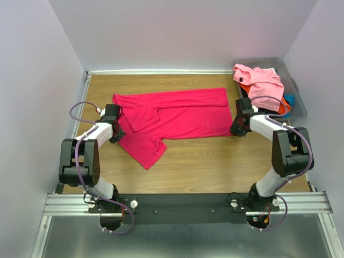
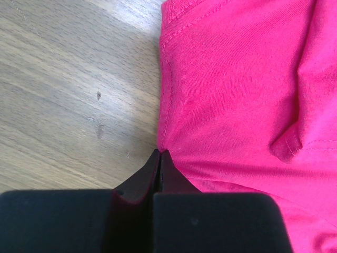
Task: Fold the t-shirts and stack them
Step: Fold the tshirt
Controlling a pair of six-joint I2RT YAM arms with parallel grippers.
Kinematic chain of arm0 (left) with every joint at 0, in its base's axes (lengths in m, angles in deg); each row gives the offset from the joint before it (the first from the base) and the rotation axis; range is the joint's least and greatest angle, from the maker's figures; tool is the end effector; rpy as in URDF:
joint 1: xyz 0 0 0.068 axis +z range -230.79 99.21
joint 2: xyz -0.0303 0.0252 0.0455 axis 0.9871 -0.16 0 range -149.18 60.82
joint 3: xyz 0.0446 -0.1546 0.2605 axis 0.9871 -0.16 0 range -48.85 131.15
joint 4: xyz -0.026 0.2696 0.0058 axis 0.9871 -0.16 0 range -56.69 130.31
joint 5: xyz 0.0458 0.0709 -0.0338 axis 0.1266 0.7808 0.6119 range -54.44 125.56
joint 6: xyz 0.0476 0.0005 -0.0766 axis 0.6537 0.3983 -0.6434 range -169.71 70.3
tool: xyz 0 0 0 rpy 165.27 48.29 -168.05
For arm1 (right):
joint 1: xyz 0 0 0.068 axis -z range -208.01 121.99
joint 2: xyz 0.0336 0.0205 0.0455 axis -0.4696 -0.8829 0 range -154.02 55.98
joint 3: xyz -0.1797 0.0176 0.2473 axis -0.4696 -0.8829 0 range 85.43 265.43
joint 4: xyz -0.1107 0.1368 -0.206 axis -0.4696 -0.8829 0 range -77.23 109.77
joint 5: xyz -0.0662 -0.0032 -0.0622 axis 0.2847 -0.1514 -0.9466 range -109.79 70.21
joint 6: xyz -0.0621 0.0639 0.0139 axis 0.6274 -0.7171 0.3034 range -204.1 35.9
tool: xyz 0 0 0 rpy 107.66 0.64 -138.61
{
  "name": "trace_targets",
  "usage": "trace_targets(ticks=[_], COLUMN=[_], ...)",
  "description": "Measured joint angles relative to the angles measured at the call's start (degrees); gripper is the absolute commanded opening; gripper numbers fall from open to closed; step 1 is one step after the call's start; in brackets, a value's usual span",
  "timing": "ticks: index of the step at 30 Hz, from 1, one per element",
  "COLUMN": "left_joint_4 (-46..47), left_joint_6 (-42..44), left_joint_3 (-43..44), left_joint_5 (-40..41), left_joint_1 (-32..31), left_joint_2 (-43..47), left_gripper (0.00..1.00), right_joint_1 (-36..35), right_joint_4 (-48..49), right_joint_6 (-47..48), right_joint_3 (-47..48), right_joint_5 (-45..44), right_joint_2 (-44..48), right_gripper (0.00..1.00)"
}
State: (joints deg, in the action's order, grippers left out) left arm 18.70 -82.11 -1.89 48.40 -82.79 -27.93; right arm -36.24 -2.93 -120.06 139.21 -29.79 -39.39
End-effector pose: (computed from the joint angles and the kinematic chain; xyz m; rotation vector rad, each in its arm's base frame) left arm 0.3125 0.0071 0.1501 -0.7578 2.5217 0.0987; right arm 0.3435 0.0355 0.1479 0.6895 2.5716 0.0127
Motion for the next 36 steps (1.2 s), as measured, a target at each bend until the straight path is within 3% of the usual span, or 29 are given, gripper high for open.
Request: trace_targets(ticks=[5,9,22,36], left_joint_4=[-0.94,-2.25,-10.84,-12.22], left_joint_6=[-0.17,-0.26,-0.04,1.62], left_joint_3=[0.2,0.28,1.29,11.15], left_joint_5=[0.0,-0.02,-3.3,-5.51], left_joint_1=[0.11,0.55,4.04,4.17], left_joint_2=[0.02,0.26,5.84,3.82], left_gripper=[0.0,0.0,0.0,0.0], right_joint_1=[0.09,0.55,2.62,2.71], right_joint_4=[0.68,-0.11,-7.1,-10.25], right_joint_6=[0.13,1.25,6.62,10.71], right_joint_3=[-0.33,-0.81,-0.66,12.07], right_joint_5=[0.09,-0.31,-0.94,-0.68], right_joint_2=[0.17,0.98,4.98,-0.52], right_gripper=[0.04,0.01,0.01,0.01])
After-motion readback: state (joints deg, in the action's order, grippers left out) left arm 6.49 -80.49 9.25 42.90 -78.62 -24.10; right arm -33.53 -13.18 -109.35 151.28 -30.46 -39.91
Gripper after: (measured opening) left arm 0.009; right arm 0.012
